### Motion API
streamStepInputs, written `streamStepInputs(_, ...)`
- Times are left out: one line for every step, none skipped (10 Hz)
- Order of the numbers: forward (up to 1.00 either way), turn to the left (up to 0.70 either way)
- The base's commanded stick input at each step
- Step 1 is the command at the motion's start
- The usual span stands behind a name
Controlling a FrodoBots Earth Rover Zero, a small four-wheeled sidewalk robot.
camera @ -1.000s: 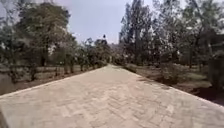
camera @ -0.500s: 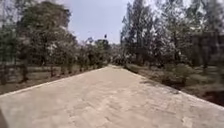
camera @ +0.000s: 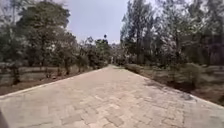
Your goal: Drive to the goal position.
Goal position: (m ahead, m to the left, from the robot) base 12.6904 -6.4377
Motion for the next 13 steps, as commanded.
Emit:
streamStepInputs(0.7,0.0)
streamStepInputs(0.7,0.0)
streamStepInputs(0.7,0.0)
streamStepInputs(0.7,0.0)
streamStepInputs(0.7,0.0)
streamStepInputs(0.7,0.0)
streamStepInputs(0.7,0.0)
streamStepInputs(0.7,0.0)
streamStepInputs(0.7,0.0)
streamStepInputs(0.7,0.0)
streamStepInputs(0.7,0.0)
streamStepInputs(0.7,0.0)
streamStepInputs(0.7,-0.17)
